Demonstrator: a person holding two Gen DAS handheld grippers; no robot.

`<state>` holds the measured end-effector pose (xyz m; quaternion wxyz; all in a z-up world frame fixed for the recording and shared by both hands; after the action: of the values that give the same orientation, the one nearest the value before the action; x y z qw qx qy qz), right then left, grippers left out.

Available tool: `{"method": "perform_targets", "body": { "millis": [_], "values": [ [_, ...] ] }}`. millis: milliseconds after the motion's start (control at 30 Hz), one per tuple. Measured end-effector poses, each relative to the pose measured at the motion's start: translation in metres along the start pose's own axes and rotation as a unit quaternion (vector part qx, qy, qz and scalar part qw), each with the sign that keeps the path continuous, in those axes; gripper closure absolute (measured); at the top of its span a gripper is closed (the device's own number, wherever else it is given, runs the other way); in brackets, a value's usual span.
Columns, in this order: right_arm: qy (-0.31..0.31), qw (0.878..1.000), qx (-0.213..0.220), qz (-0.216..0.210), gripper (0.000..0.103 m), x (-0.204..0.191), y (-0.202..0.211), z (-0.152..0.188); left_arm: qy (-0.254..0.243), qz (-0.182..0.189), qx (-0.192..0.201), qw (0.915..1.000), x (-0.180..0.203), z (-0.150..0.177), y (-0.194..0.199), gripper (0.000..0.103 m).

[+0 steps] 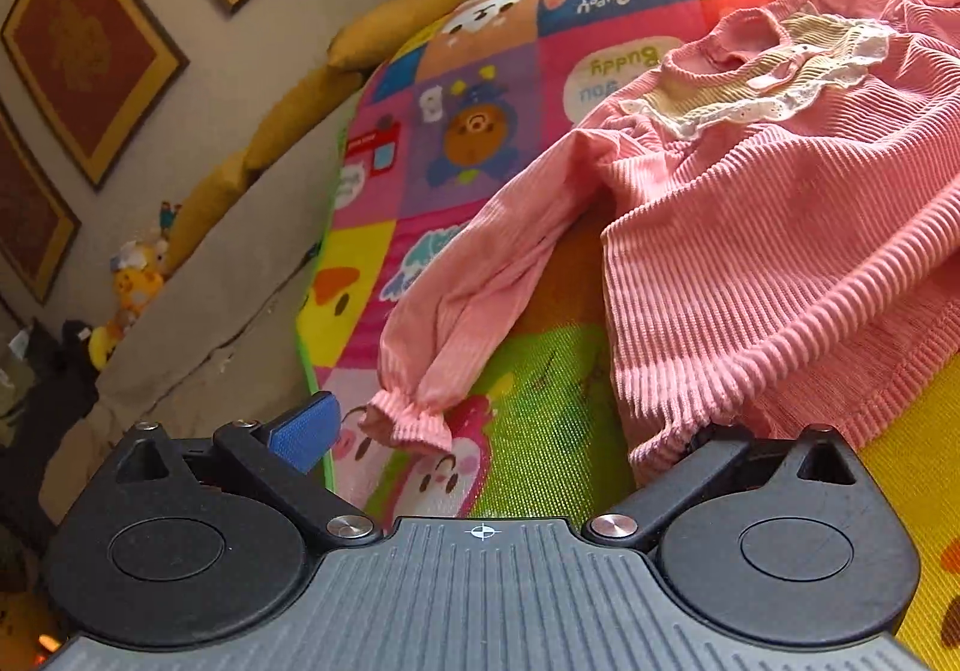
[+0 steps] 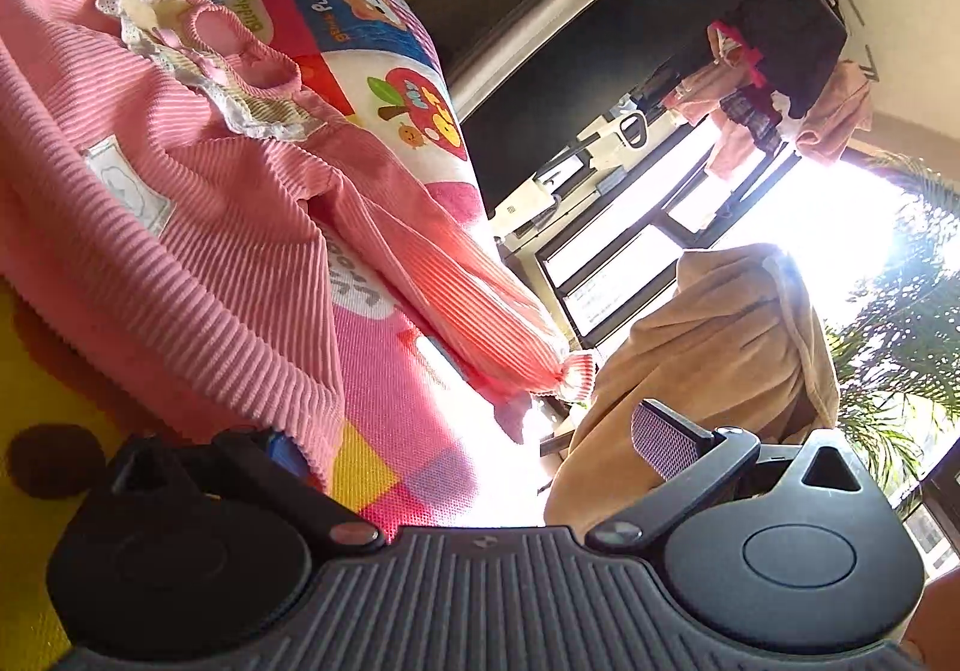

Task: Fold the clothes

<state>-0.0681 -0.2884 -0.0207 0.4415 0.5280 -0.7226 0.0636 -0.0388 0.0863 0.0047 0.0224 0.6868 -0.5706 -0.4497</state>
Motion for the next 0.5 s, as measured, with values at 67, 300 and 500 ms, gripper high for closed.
{"method": "perform_targets", "body": {
  "millis": [67, 300, 500],
  "values": [
    [-0.017, 1.0, -0.008, -0.021, 0.0, 0.016, 0.004, 0.002, -0.018, 0.012, 0.006, 0.9998, -0.003, 0.002, 0.015, 0.0],
    [-0.091, 0.986, -0.03, -0.138, 0.0, 0.086, 0.037, 0.017, -0.051, 0.053, 0.016, 0.9972, -0.012, 0.018, 0.079, 0.0],
    [-0.031, 0.98, -0.03, -0.195, 0.0, 0.088, 0.073, 0.055, -0.083, 0.129, -0.007, 0.9881, 0.004, 0.051, 0.104, 0.0]
  ]
}}
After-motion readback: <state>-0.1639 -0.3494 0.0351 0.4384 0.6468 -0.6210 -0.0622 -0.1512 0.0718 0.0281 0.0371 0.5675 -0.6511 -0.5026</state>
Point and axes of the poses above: each gripper's, at about its wrist camera, not at the fingertips, and y roughly against the way its jaws point, x to its right, z to its underside, the point moved 3 cm from there along -y, roughly the way its jaws point, and after that the axes turned 7 degrees about -x, right-handed, at the moved point
